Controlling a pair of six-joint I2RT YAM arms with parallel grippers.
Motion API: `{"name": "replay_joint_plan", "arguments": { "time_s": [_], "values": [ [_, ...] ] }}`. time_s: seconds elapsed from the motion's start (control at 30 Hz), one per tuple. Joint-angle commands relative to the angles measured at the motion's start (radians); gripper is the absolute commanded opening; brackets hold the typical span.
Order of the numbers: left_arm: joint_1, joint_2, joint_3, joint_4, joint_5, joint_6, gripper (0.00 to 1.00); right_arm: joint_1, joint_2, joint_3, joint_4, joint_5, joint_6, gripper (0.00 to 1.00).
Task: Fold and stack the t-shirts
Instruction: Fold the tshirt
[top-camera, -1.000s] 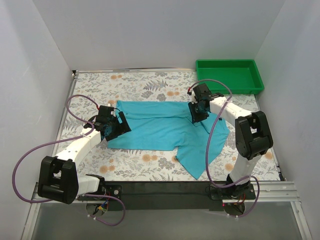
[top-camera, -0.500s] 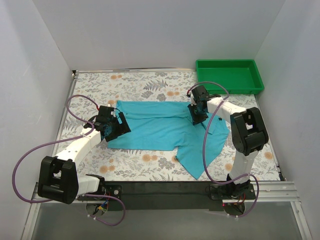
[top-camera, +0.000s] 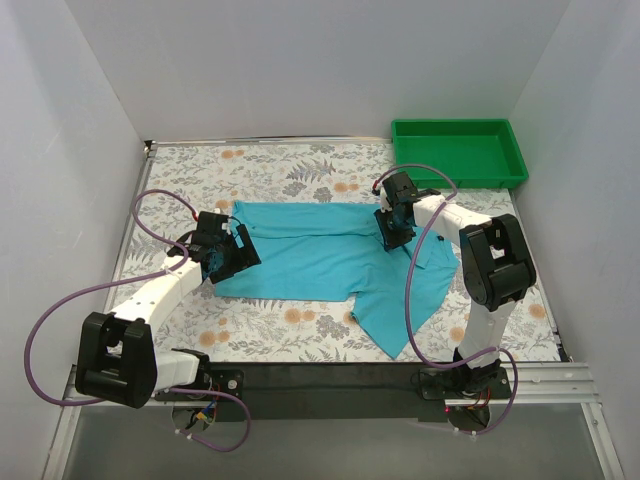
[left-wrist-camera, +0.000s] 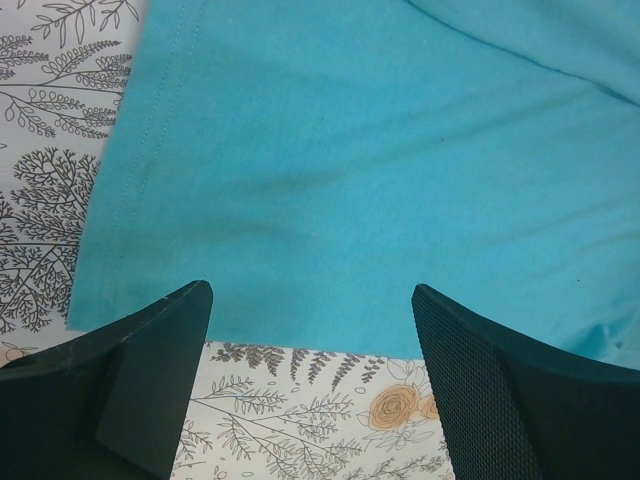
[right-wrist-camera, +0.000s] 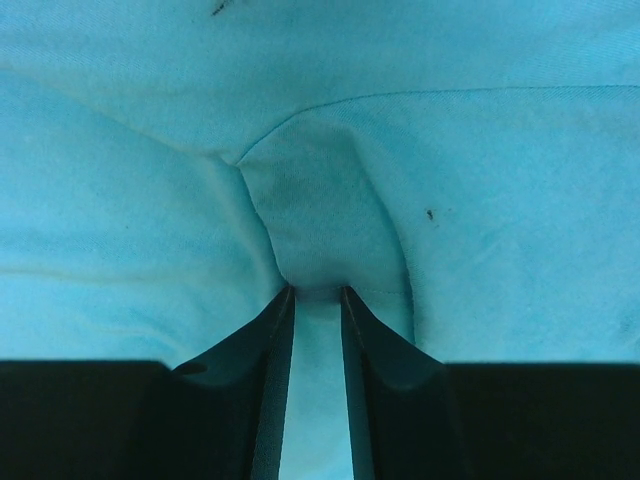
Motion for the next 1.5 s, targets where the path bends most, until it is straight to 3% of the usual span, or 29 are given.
{"name": "replay_joint_plan", "arguments": {
  "time_s": [0.0, 0.13, 0.47, 0.93, 1.47],
  "values": [
    [-0.001, -0.022, 0.017, -0.005, -0.023, -0.003, 0.75, 0.007, 0.010, -0.009, 0.017, -0.013, -0.015, 0.28],
    [-0.001, -0.028, 0.013, -0.005, -0.025, -0.003, 0.75, 0.008, 0.010, -0.014, 0.019, 0.005, -0.016, 0.27],
    [-0.001, -0.035, 0.009, -0.009, -0.028, -0.003, 0.75, 0.008, -0.019, 0.023, -0.041, 0.047, -0.029, 0.01],
    [-0.001, -0.031, 0.020, -0.011, -0.023, 0.002, 0.75, 0.008, -0.002, 0.190, -0.273, -0.111, 0.056, 0.01],
    [-0.001, -0.045, 0.009, -0.026, -0.023, 0.005, 0.75, 0.008, 0.107, 0.324, -0.339, -0.258, 0.128, 0.07]
  ]
}}
